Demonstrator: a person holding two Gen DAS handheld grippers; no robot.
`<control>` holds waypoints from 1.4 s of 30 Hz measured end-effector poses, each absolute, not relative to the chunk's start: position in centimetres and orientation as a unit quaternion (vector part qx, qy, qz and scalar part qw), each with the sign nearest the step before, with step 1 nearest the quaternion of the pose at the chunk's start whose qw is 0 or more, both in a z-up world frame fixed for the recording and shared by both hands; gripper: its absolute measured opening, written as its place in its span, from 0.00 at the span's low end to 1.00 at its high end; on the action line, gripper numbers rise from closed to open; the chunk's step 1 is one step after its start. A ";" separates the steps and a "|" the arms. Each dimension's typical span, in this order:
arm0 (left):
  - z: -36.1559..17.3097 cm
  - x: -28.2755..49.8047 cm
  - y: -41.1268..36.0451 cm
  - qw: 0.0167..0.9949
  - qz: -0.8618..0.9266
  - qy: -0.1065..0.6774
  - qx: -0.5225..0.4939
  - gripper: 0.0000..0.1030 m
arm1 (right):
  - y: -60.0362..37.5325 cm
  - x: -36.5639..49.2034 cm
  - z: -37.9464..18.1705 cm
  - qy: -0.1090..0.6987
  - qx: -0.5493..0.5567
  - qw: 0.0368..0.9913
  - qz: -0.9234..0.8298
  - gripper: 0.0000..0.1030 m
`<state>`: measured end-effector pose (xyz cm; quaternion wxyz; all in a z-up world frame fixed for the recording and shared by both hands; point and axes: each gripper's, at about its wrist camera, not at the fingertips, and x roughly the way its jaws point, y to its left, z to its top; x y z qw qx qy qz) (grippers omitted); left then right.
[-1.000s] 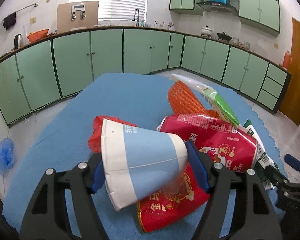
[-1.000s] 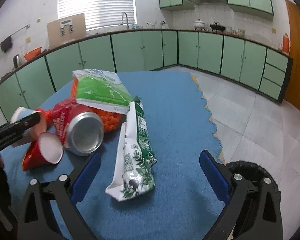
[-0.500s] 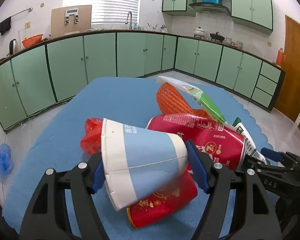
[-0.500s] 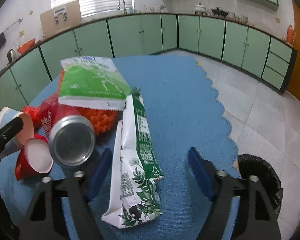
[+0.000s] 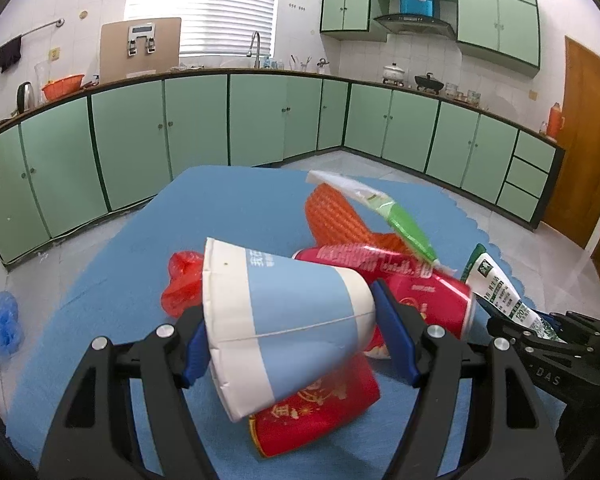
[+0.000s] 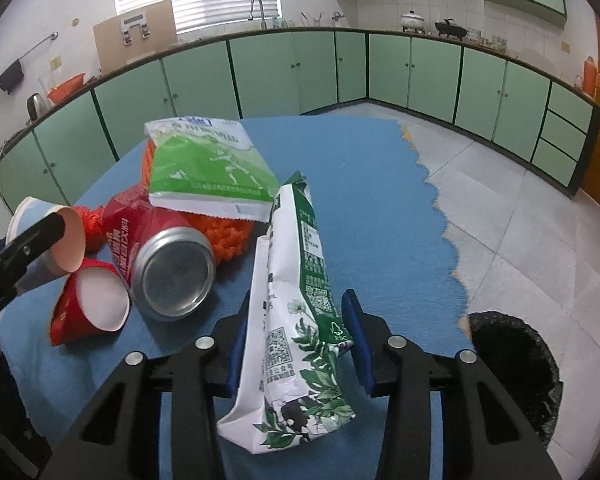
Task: Collect trash
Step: 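Carry the cup and wrapper over the black bin and open both grippers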
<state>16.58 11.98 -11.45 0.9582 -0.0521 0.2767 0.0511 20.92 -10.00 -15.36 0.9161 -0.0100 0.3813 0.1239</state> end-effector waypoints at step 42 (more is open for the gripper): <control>-8.8 16.5 -11.4 0.951 -0.201 0.234 -0.006 0.67 | -28.8 12.5 -9.3 0.310 0.060 0.948 -0.047 0.41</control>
